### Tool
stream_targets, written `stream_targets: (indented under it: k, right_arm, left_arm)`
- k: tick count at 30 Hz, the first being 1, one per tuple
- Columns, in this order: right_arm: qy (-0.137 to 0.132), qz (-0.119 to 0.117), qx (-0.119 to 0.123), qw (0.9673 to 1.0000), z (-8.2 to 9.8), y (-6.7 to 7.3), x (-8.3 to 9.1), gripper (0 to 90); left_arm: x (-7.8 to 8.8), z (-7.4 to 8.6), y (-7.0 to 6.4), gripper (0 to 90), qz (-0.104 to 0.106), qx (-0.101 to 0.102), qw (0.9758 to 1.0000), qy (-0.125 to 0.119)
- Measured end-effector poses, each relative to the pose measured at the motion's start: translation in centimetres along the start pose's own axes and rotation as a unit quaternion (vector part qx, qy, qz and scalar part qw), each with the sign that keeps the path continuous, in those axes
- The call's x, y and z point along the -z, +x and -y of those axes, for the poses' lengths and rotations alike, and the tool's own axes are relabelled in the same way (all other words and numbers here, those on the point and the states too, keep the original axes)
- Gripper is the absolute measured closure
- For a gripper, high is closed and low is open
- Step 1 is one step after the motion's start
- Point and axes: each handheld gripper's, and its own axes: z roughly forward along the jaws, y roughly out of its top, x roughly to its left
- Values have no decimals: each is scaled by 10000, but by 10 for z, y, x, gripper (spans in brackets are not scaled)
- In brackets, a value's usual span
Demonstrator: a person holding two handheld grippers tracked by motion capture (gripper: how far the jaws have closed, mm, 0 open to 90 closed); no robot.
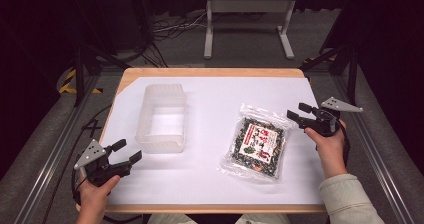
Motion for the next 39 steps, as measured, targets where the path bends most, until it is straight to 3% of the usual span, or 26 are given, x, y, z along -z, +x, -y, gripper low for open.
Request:
stream_targets:
  k: [4,10,15,20,25,39]
  right_arm:
    - [92,78,-71,9999,4,-7,-5,326]
    - [234,128,-204,9994,12,-16,-14,308]
    - [422,191,-160,9988,19,-20,-24,344]
    - [625,163,-208,9977,25,-25,-33,341]
    - [842,30,-384,9957,31,-27,-40,323]
    - [1351,-4,-219,9906,36,-22,-43,401]
  left_arm:
    - [0,0,-1,210,64,-13,10000,2]
    - [-2,1,-2,197,-15,-148,9999,15]
    - [-3,2,-2,211,17,-187,9998,-101]
    - [-3,3,-2,201,41,-172,9997,-139]
    - [0,1,-6,265,-17,-295,9992,-253]
    - [-1,0,-10,295,29,-411,9990,-147]
